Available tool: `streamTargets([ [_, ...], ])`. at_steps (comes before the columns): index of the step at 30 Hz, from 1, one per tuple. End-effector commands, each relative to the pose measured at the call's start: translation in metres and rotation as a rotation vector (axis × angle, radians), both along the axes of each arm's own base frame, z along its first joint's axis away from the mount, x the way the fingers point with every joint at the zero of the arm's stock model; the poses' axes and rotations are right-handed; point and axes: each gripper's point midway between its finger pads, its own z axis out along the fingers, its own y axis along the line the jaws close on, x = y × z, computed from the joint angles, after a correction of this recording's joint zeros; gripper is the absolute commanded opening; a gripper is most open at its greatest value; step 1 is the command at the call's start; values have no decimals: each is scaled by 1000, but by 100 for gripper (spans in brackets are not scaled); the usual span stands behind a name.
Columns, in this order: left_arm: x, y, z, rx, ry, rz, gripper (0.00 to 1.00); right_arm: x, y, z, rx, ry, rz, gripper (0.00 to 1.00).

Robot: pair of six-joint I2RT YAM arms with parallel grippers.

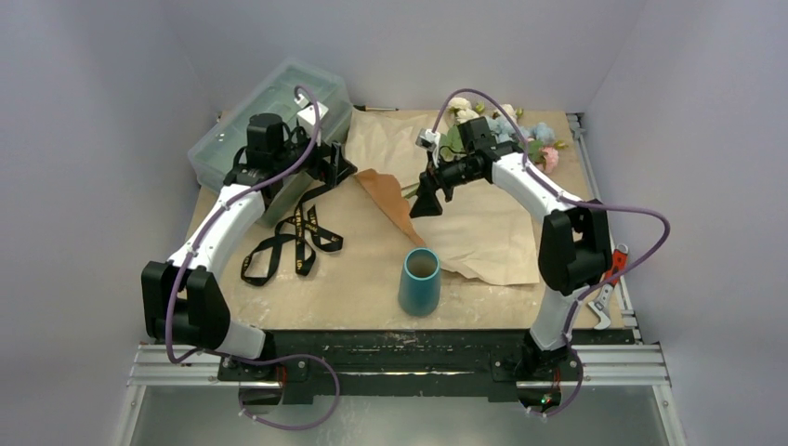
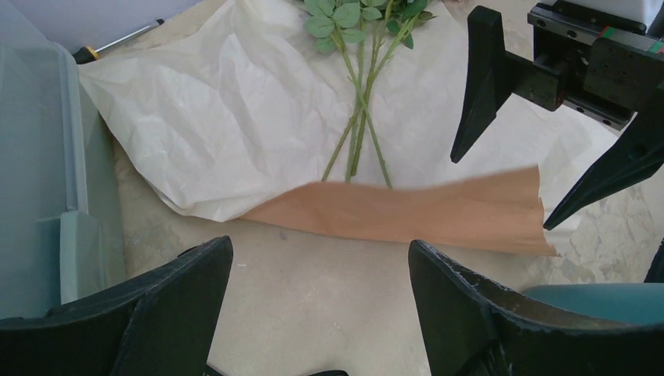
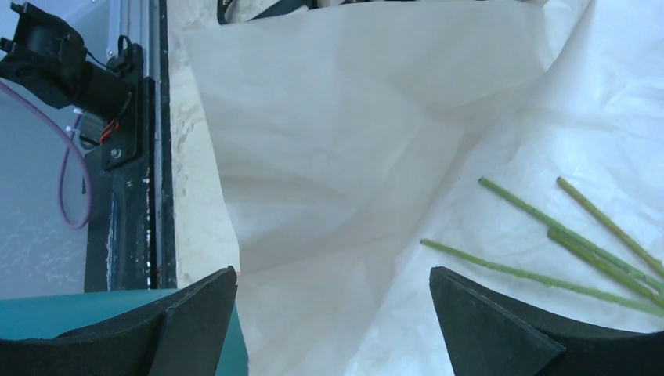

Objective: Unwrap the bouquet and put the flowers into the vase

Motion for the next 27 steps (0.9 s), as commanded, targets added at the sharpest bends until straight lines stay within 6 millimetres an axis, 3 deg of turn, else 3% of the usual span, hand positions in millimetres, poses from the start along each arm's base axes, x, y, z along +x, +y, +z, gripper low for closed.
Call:
streamTargets([
  [1, 4, 4, 28, -17, -97, 25, 83, 6, 9, -4, 46, 6, 39, 96],
  [6, 13, 1, 45, -36, -149, 18, 82, 4, 17, -32, 22, 152, 92, 84],
  [11, 16, -9, 40, -32, -146, -55, 74, 1, 25, -54, -6, 219, 111, 71],
  [12, 16, -11, 38, -30, -144, -63, 72, -3, 26, -55, -6, 233, 126, 72],
  [15, 15, -15, 31, -26, -135, -82, 71, -13, 29, -46, 11, 237, 176, 88],
  [17, 16, -16, 25, -20, -128, -87, 72, -17, 28, -38, 21, 224, 187, 93],
  [24, 21, -19, 11, 1, -127, -97, 77, -22, 22, -8, 22, 103, 198, 98],
  [27, 32, -22, 15, -6, -153, -85, 78, -23, 21, -8, 19, 94, 209, 98],
])
